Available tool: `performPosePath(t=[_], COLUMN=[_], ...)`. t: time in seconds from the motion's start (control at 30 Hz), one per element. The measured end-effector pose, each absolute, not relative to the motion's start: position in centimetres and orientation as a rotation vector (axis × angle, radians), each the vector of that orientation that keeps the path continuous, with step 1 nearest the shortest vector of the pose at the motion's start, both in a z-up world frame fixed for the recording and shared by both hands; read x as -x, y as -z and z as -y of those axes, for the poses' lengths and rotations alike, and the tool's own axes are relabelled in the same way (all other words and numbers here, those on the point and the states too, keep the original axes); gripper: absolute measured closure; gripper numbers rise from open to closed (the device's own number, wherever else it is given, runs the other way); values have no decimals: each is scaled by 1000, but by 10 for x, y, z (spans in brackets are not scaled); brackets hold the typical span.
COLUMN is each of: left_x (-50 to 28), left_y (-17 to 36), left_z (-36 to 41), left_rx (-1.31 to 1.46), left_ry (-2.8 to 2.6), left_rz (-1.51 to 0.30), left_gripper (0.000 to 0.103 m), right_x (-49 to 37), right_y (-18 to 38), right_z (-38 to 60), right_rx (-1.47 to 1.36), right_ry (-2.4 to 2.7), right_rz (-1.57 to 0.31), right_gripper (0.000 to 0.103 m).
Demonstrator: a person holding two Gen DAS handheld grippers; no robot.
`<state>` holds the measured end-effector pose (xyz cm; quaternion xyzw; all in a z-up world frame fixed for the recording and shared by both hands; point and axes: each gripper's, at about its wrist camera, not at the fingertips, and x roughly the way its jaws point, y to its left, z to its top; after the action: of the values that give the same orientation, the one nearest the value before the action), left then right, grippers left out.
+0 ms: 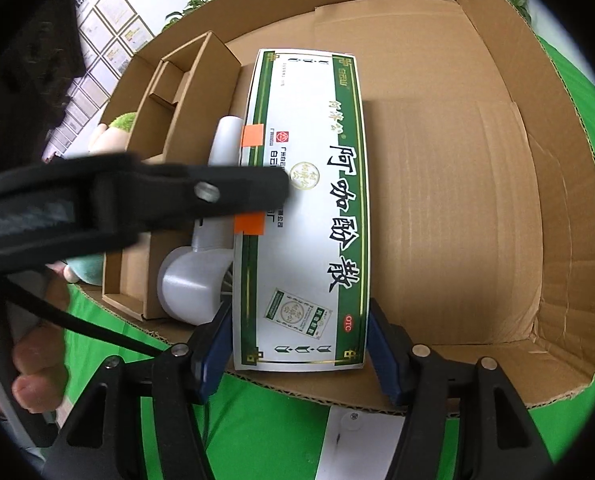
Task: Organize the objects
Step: 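Lift the medicine box upright and lower it into the box beside the fan, then release the medicine box with both grippers and withdraw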
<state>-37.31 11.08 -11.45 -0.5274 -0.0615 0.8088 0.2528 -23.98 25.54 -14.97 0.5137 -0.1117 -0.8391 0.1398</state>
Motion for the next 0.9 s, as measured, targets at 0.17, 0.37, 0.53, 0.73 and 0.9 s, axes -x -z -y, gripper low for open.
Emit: performPosePath(t=[0.17, 0.37, 0.53, 0.73, 0.9], left_x=[361, 343, 329, 315, 293], left_y=[99, 92, 85, 86, 80], left_z=[-99, -85, -64, -46, -38], left_rx=[1372, 1313, 1267, 1231, 1135], left_ry=[-2252, -2289, -2322, -2364, -2503], left_rz=[130, 136, 181, 192, 114], left_gripper=[57, 57, 57, 56, 43], right_x=[235, 222, 232, 238, 248], right_y=[145, 137, 145, 144, 139], right_z=[-255, -253, -259, -265, -258], right_rx=[-1465, -1421, -1458, -1485, -1437], right_ry=[2417, 2440, 2474, 2484, 2526], right_rz=[373, 329, 350, 371, 375], right_gripper=[36, 37, 68, 68, 47])
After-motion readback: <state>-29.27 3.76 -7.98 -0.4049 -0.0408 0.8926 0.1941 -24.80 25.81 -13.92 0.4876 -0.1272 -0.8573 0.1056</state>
